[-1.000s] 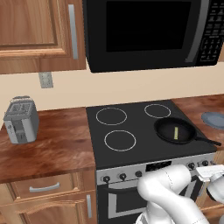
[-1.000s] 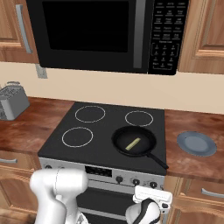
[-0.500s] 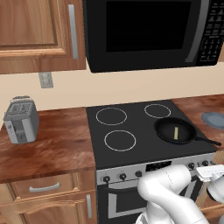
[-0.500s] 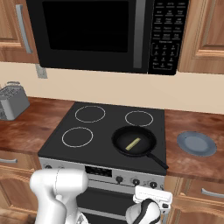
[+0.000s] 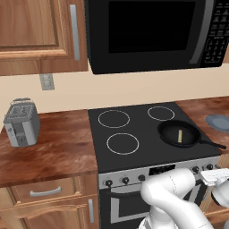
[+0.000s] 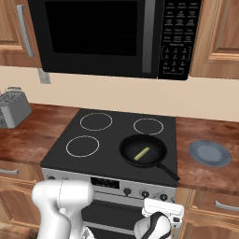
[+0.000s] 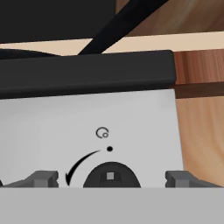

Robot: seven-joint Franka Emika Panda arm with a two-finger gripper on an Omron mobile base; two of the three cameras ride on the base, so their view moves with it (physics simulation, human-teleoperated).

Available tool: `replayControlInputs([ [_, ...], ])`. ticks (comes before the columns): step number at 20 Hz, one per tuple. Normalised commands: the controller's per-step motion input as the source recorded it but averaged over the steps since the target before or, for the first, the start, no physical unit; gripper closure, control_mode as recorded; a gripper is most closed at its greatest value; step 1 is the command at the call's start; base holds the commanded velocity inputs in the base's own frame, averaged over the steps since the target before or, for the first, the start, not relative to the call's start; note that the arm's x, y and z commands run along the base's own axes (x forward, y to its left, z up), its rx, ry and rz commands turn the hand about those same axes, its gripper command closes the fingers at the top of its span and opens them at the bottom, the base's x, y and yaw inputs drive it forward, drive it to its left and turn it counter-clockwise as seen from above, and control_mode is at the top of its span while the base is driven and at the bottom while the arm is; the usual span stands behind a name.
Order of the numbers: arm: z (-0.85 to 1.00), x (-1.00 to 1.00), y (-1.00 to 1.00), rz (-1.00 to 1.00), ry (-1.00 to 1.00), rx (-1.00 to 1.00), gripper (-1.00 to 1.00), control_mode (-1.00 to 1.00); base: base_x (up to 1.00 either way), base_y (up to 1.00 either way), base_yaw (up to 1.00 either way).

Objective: Pick up the butter stick and place it in the pan. Then turn on the burner for the pan.

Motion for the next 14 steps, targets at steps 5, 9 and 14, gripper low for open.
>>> replayControlInputs([
  [5,0.0,0.0,0.0,0.0,0.0,0.0,1.0,-1.0,0.0,0.0,0.0],
  [9,0.0,0.0,0.0,0.0,0.0,0.0,1.0,-1.0,0.0,0.0,0.0],
  [14,0.0,0.0,0.0,0.0,0.0,0.0,1.0,-1.0,0.0,0.0,0.0],
])
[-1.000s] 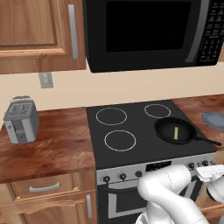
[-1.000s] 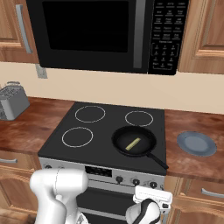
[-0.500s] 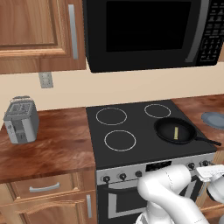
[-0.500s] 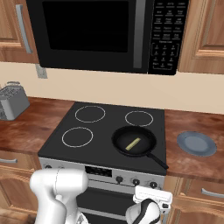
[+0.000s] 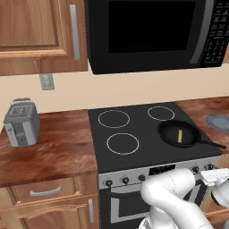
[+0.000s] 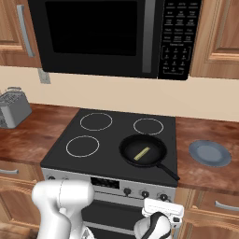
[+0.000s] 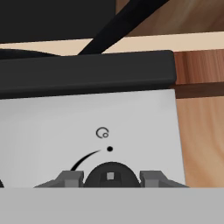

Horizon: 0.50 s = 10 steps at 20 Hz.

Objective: Pick up the butter stick and place it in the pan. Then turn on the burner for the pan.

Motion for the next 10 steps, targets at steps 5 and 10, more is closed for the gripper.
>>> replayControlInputs([
  [5,0.0,0.0,0.0,0.0,0.0,0.0,1.0,-1.0,0.0,0.0,0.0],
  [10,0.0,0.0,0.0,0.0,0.0,-0.02,1.0,-1.0,0.0,0.0,0.0],
])
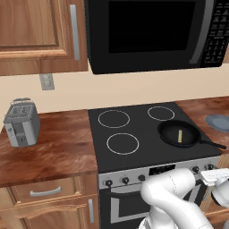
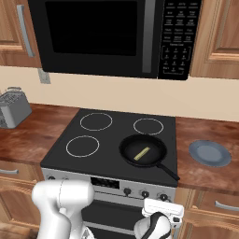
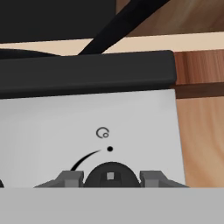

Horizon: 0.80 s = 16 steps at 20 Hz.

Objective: Pick up the butter stick and place it in the pan. Then turn on the burner for the pan.

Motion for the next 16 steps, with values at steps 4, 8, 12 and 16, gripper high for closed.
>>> replayControlInputs([
  [4,0.0,0.0,0.0,0.0,-0.02,-0.07,1.0,-1.0,0.0,0.0,0.0],
  [8,0.0,0.0,0.0,0.0,-0.04,-0.08,1.0,-1.0,0.0,0.0,0.0],
  [12,-0.04,0.0,0.0,0.0,-0.06,-0.12,1.0,-1.0,0.0,0.0,0.0],
  [16,-0.03,0.0,0.0,0.0,-0.02,-0.12,1.0,-1.0,0.0,0.0,0.0],
])
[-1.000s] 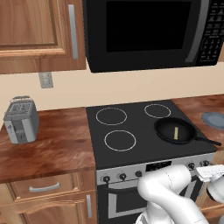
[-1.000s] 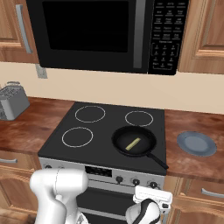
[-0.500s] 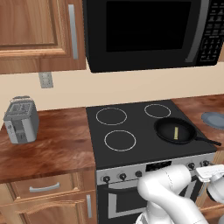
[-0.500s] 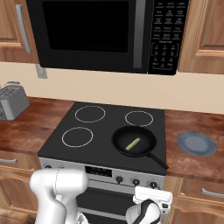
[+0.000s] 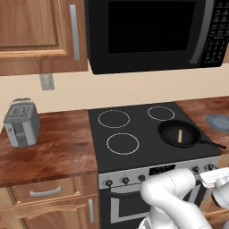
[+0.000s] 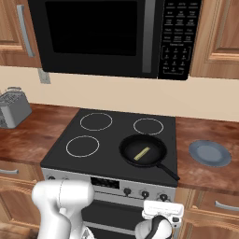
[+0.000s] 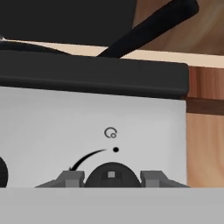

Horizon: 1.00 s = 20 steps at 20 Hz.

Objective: Pick up the butter stick and place it in the pan. Then turn on the burner for the pan.

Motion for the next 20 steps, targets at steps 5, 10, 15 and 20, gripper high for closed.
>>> replayControlInputs([
  [5,-0.04,0.0,0.0,0.0,0.0,-0.13,1.0,-1.0,0.0,0.0,0.0],
  [10,-0.07,0.0,0.0,0.0,0.0,-0.14,1.0,-1.0,0.0,0.0,0.0],
  [15,-0.09,0.0,0.0,0.0,0.0,-0.15,1.0,-1.0,0.0,0.0,0.0],
  [20,-0.12,0.0,0.0,0.0,0.0,-0.17,1.0,-1.0,0.0,0.0,0.0],
])
